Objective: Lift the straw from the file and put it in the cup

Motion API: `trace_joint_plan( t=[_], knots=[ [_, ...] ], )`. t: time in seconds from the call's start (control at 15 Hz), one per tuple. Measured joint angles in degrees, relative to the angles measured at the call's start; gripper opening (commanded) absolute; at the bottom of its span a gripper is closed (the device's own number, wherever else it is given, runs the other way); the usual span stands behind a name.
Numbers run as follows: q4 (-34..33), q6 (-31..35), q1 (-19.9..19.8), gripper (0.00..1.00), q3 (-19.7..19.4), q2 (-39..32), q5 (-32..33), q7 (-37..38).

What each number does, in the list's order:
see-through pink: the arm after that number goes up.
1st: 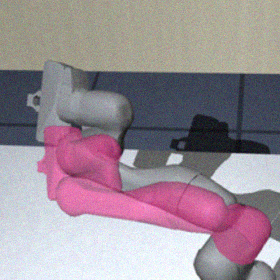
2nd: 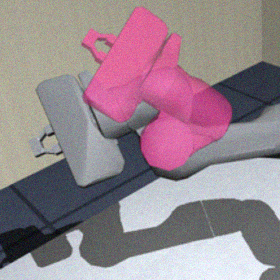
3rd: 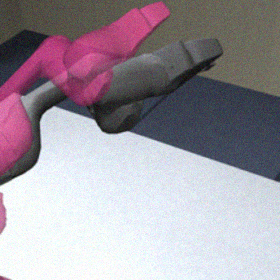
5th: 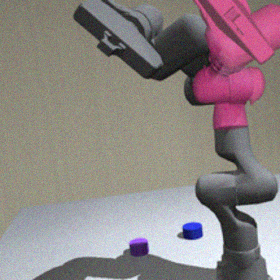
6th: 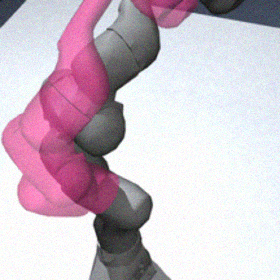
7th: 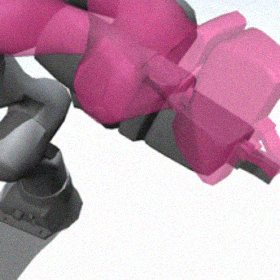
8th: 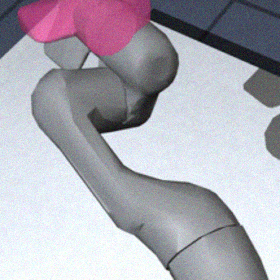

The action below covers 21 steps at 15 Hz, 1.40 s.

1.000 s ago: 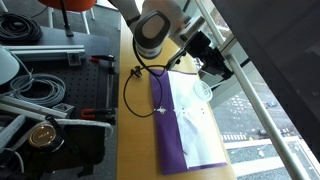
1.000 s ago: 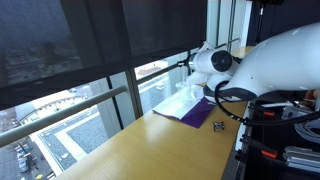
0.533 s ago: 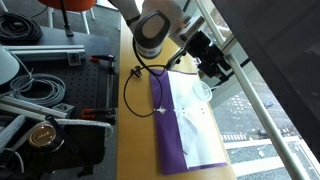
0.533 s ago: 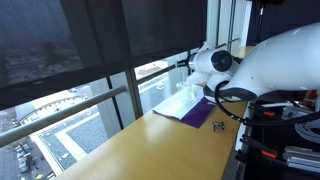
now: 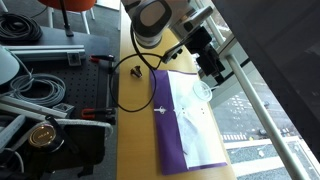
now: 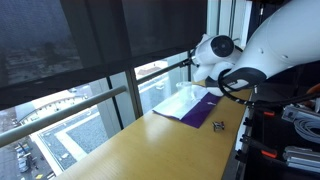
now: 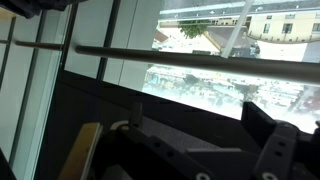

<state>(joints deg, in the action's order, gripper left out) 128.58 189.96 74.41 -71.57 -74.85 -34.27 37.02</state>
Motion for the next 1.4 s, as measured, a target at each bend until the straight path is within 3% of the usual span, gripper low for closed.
trace_joint_plan(
  t=[0.27, 0.6, 1.13, 1.4],
  knots=[
    [0.8, -5.0, 0.8, 1.00, -3.3, 11.0, 6.2, -10.6],
    [3.2, -6.4, 1.5, 1.00, -4.2, 25.3, 6.3, -27.8],
    [14.8, -6.0, 1.5, 1.00, -3.8, 46.3, 6.5, -51.0],
    [20.9, -7.8, 0.7, 1.00, -7.4, 56.2, 10.2, -60.9]
  ],
)
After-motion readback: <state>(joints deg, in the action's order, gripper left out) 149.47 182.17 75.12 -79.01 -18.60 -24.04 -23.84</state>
